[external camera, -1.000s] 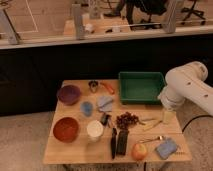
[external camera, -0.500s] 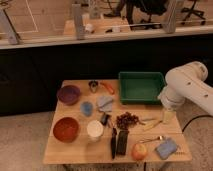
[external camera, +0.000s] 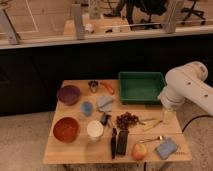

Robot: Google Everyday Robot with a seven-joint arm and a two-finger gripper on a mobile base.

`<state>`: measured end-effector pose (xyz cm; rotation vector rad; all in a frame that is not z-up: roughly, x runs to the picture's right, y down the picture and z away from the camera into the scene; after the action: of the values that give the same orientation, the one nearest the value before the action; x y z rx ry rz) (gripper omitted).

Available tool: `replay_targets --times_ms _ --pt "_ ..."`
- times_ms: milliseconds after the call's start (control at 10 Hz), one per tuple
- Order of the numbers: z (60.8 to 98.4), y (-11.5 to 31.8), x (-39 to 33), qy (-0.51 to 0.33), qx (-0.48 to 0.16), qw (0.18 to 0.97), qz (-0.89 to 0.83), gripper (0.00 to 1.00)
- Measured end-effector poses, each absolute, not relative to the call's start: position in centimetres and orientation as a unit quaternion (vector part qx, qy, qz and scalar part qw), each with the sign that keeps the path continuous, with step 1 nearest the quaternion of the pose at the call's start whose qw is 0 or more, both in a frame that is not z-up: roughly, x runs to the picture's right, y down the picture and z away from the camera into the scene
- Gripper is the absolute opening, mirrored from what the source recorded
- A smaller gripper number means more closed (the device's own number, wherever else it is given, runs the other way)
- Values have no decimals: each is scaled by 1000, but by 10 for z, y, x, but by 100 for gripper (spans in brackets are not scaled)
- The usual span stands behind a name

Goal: Place apple in tray

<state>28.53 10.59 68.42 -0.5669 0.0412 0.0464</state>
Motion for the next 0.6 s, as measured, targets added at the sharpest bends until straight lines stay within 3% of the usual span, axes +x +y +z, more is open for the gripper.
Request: replay_targets --times_ms 600 --pt "686 105 285 9 -282 959 28 80"
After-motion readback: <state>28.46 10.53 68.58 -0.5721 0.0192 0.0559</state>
